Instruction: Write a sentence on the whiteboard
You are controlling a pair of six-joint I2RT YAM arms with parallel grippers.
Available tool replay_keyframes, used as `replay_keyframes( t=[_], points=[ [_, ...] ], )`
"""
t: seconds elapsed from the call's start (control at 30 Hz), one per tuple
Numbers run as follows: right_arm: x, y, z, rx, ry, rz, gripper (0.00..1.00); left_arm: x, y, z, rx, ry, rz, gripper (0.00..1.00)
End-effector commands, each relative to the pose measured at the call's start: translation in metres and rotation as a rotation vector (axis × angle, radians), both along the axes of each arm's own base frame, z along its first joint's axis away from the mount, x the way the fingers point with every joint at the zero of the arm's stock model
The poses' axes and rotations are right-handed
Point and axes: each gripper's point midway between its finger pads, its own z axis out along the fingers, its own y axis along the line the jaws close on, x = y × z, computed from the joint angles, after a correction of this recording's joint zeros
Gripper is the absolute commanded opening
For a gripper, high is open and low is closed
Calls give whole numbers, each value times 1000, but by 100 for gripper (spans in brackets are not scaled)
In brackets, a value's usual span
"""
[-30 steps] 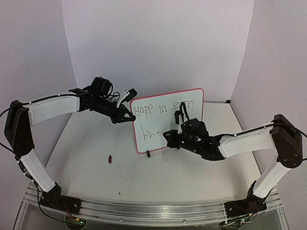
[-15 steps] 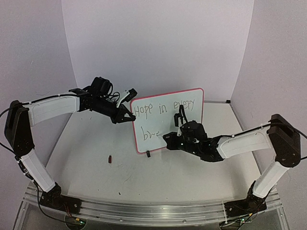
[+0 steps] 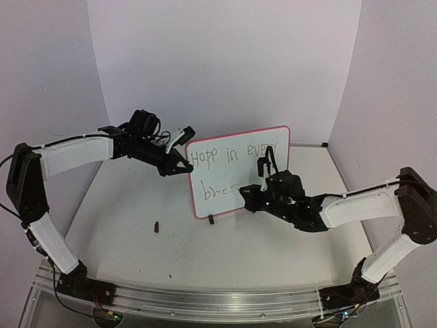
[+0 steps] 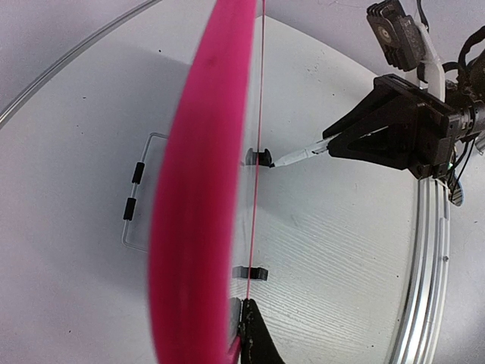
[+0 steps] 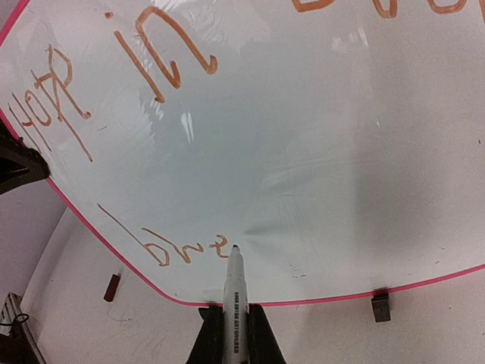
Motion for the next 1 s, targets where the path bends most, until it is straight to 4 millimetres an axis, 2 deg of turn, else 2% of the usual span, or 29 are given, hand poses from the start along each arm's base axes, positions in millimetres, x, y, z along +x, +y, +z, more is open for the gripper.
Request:
replay_keyframes(
  t=[0.0, 0.33, 0.67, 0.8, 0.97],
  points=[
    [9, 0, 11, 14, -36, -33, 0, -1, 12, -23, 108, 0, 18, 0],
    [20, 3, 14, 10, -46, -49, 0, -1, 12, -23, 108, 0, 18, 0],
    [21, 10, 18, 8, -57, -13, 0, -1, 12, -24, 110, 3, 18, 0],
    [19, 16, 12, 2, -41, 20, 0, -1, 12, -24, 111, 3, 17, 0],
    [17, 13, 0, -14, -10, 8, 0, -1, 12, -25, 112, 2, 18, 0]
  ],
)
